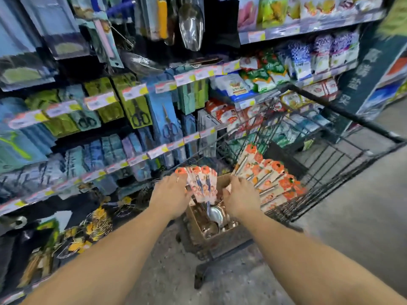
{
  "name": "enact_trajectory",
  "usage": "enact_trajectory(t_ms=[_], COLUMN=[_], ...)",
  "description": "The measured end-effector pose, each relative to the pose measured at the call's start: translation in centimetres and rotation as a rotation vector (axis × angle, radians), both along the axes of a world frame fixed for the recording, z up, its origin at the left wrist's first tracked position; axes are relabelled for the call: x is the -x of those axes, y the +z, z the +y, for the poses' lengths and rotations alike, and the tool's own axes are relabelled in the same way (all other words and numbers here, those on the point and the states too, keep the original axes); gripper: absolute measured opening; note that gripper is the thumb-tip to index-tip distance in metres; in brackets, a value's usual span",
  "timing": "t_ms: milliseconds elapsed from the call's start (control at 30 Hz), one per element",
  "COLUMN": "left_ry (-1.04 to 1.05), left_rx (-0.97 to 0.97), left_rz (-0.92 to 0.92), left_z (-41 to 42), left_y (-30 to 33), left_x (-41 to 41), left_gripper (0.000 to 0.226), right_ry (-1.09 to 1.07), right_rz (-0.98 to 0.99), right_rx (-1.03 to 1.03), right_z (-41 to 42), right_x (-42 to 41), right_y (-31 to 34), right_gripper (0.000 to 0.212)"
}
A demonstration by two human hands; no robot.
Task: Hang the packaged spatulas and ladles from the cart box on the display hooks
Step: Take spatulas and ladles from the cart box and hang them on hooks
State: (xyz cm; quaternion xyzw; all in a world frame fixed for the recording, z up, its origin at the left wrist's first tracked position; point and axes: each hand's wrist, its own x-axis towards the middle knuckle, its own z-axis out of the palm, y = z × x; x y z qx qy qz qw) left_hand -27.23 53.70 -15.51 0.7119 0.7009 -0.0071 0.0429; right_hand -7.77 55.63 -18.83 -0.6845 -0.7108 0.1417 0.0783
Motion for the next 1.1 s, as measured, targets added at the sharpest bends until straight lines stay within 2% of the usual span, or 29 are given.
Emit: enact_trajectory(t_ms=[200,567,700,900,1100], left_ry=[-0.190,-0.544,-0.596,-0.637,-0.639], left_rx=[0.089,0.255,0.341,0.432,0.465], left_rz=[-0.036,-0.111,-0.120,-0.111,-0.103], left_z=[7.9,19.3,21.2,22.8,23.8], left_y=[-4.5,-11.5,-14.7,-19.9,-24.2], left_x=[-0.8,-0.2,-0.7,-1.9,-2.0], left_gripper=[0.055,0.061,0.060,0.064,0.059], right_ry=[-0.191,-0.598,-0.732,-0.773,-0.810], right_rz=[0.003,0.022,0.077,0.114,0.193], right_rx=[0.064,0.226,0.263,0.359,0.446], right_z=[4.8,9.6,10.4,12.3,13.3], right_x=[-1.0,2.9,3.5,3.8,4.2], right_y=[-3.3,-9.0,-11.5,-16.9,-22.3], right_gripper=[0.051,0.063,0.065,0.059,0.053])
